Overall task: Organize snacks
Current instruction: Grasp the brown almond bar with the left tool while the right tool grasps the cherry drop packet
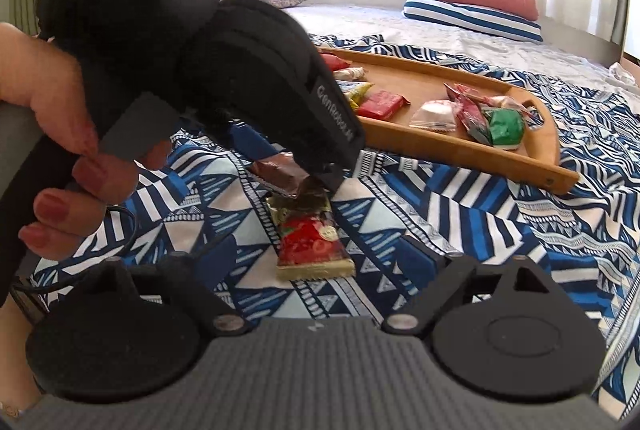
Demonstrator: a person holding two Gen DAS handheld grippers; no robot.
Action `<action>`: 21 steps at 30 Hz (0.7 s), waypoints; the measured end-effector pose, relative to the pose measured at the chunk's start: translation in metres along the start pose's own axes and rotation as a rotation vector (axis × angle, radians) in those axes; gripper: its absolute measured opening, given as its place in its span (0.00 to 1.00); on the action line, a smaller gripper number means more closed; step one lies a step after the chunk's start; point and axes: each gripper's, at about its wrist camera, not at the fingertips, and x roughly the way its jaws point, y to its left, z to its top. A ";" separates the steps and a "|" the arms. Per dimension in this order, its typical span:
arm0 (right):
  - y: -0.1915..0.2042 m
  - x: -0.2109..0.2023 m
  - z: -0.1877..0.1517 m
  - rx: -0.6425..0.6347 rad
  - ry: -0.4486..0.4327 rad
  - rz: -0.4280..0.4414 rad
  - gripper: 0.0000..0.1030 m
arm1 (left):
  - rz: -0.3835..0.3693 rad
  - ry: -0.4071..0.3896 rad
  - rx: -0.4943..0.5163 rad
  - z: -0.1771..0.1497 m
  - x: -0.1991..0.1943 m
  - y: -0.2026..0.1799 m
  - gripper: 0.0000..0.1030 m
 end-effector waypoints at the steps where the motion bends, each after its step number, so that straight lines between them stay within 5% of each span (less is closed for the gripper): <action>1: 0.001 0.001 0.001 -0.004 0.001 0.002 0.87 | 0.000 -0.007 0.004 0.000 -0.002 0.000 0.41; 6: 0.005 0.007 0.004 -0.011 0.012 -0.011 0.73 | 0.004 -0.038 0.021 0.001 -0.011 0.000 0.41; 8: 0.004 0.008 0.005 -0.001 0.014 -0.011 0.54 | 0.005 -0.047 0.022 0.003 -0.014 0.001 0.41; 11: 0.002 0.008 0.008 0.012 0.010 -0.018 0.38 | 0.010 -0.060 0.025 0.006 -0.018 0.003 0.41; 21: -0.010 0.000 0.020 0.081 -0.001 -0.048 0.36 | 0.012 -0.093 0.019 0.015 -0.025 0.013 0.41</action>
